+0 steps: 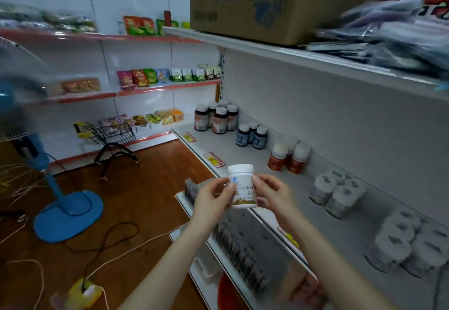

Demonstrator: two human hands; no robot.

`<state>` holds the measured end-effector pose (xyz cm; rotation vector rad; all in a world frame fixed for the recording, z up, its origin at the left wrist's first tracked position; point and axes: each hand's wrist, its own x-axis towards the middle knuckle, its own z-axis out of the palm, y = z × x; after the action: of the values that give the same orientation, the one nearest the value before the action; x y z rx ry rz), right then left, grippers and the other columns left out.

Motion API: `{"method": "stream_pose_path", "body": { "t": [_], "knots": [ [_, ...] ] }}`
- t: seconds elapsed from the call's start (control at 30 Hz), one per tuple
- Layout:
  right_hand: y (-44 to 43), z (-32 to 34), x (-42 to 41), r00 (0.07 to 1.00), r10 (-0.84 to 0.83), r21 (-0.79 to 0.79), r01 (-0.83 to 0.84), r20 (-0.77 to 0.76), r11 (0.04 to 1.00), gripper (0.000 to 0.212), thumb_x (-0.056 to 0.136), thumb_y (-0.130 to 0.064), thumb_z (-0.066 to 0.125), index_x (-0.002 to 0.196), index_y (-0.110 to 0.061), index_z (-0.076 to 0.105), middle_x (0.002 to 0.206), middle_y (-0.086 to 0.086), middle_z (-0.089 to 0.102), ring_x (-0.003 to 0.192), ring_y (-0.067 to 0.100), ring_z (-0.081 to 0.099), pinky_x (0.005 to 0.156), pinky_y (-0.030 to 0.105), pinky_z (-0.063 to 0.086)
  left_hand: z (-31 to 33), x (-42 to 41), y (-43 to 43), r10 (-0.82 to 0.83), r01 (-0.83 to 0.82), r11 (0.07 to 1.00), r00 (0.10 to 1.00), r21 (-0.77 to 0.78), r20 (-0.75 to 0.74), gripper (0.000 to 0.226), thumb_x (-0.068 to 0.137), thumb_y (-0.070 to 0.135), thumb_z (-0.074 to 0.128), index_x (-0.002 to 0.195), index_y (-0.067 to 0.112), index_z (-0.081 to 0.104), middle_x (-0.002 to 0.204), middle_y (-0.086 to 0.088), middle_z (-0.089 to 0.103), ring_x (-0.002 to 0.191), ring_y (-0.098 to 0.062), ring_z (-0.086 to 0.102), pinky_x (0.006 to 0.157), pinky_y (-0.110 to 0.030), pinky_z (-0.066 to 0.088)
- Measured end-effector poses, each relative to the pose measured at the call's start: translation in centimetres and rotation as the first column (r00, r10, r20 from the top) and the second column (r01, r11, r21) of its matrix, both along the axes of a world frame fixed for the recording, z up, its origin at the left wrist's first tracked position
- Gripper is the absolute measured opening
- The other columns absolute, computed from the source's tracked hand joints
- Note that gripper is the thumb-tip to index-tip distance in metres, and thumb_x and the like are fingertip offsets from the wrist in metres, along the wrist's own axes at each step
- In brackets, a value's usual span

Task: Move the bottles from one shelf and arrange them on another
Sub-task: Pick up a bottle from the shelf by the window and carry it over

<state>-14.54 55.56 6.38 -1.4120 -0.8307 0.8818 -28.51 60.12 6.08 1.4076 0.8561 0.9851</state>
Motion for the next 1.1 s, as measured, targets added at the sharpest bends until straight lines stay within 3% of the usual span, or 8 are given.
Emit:
{"method": "stream_pose_path", "body": {
  "t": [0.23, 0.37, 0.53, 0.67, 0.73, 0.83, 0.97, 1.1],
  "knots": [
    [4.4, -0.1, 1.2, 0.968, -0.246, 0.005, 0.246, -0.048, 0.969, 0.007, 0.088, -0.017, 0.057, 0.093, -0.017, 0.063, 0.088, 0.002, 0.068, 0.071, 0.006, 0.066, 0.057, 0.019, 0.054, -0.4, 3.3, 8.7, -0.296, 0.3, 0.952, 0.952, 0.054, -0.075, 0.018, 0.088, 0.014, 0.055, 0.104, 0.013, 0.064, 0.083, 0.008, 0.066, 0.068, 0.006, 0.063, 0.063, -0.011, 0.051],
    [3.8, -0.3, 2.3, 0.896, -0.443, 0.004, 0.443, 0.029, 0.896, 0.01, 0.089, -0.017, 0.056, 0.097, -0.017, 0.062, 0.101, 0.009, 0.067, 0.082, 0.013, 0.065, 0.063, 0.018, 0.055, -1.2, 6.9, 11.3, -0.503, 0.507, 0.862, 0.857, 0.006, -0.108, 0.028, 0.088, 0.016, 0.056, 0.115, 0.008, 0.059, 0.099, -0.007, 0.067, 0.081, -0.012, 0.066, 0.071, -0.022, 0.055],
    [-0.2, -0.8, 3.3, 0.781, -0.616, -0.127, 0.625, 0.107, 0.77, 0.024, 0.09, -0.025, 0.055, 0.113, -0.019, 0.058, 0.109, 0.002, 0.064, 0.093, 0.013, 0.062, 0.066, 0.015, 0.049, -2.6, 11.6, 9.8, -0.723, 0.727, 0.687, 0.684, 0.006, -0.1, 0.029, 0.086, 0.004, 0.056, 0.115, 0.004, 0.056, 0.095, -0.004, 0.063, 0.072, 0.001, 0.064, 0.063, -0.008, 0.051],
    [-2.2, -1.6, 4.4, 0.727, -0.677, -0.23, 0.683, 0.117, 0.693, 0.032, 0.092, -0.026, 0.052, 0.123, -0.017, 0.055, 0.107, 0.006, 0.064, 0.094, 0.023, 0.063, 0.07, 0.022, 0.046, -4.4, 14.7, 8.8, -0.754, 0.775, 0.624, 0.631, 0.104, -0.184, 0.033, 0.08, -0.002, 0.062, 0.113, -0.001, 0.058, 0.107, -0.008, 0.062, 0.08, 0.004, 0.06, 0.07, -0.002, 0.047],
    [-2.3, -2.1, 5.1, 0.699, -0.71, -0.249, 0.705, 0.085, 0.664, 0.028, 0.093, -0.029, 0.05, 0.118, -0.018, 0.057, 0.103, 0.007, 0.066, 0.09, 0.024, 0.064, 0.068, 0.024, 0.047, -5.2, 15.6, 8.6, -0.756, 0.786, 0.598, 0.617, 0.155, -0.218, 0.032, 0.078, -0.004, 0.064, 0.109, -0.001, 0.061, 0.106, -0.004, 0.062, 0.076, 0.017, 0.059, 0.071, 0.0, 0.044],
    [-1.6, -2.9, 6.1, 0.663, -0.748, -0.293, 0.721, 0.025, 0.629, 0.023, 0.092, -0.034, 0.049, 0.107, -0.02, 0.059, 0.105, 0.009, 0.067, 0.087, 0.024, 0.064, 0.067, 0.027, 0.047, -6.4, 16.6, 8.9, -0.739, 0.786, 0.591, 0.617, 0.179, -0.27, 0.031, 0.077, 0.001, 0.066, 0.107, 0.006, 0.064, 0.103, -0.001, 0.063, 0.078, 0.01, 0.059, 0.069, 0.002, 0.04],
    [-0.7, -3.6, 7.8, 0.627, -0.779, -0.336, 0.738, 0.024, 0.584, 0.012, 0.091, -0.029, 0.052, 0.095, -0.02, 0.06, 0.114, 0.02, 0.065, 0.105, 0.04, 0.061, 0.091, 0.048, 0.05, -7.7, 18.4, 9.1, -0.739, 0.787, 0.61, 0.609, 0.096, -0.288, 0.029, 0.077, 0.008, 0.068, 0.099, 0.025, 0.061, 0.101, 0.006, 0.063, 0.076, 0.016, 0.059, 0.069, 0.002, 0.043],
    [-0.8, -4.2, 9.1, 0.636, -0.772, -0.328, 0.735, 0.027, 0.594, 0.011, 0.091, -0.026, 0.053, 0.082, -0.027, 0.059, 0.114, 0.026, 0.063, 0.105, 0.044, 0.059, 0.092, 0.051, 0.048, -8.9, 20.1, 8.9, -0.723, 0.771, 0.636, 0.615, 0.047, -0.315, 0.029, 0.08, 0.005, 0.064, 0.105, 0.018, 0.063, 0.105, 0.003, 0.065, 0.093, -0.01, 0.064, 0.075, -0.004, 0.046]
  ]
}}
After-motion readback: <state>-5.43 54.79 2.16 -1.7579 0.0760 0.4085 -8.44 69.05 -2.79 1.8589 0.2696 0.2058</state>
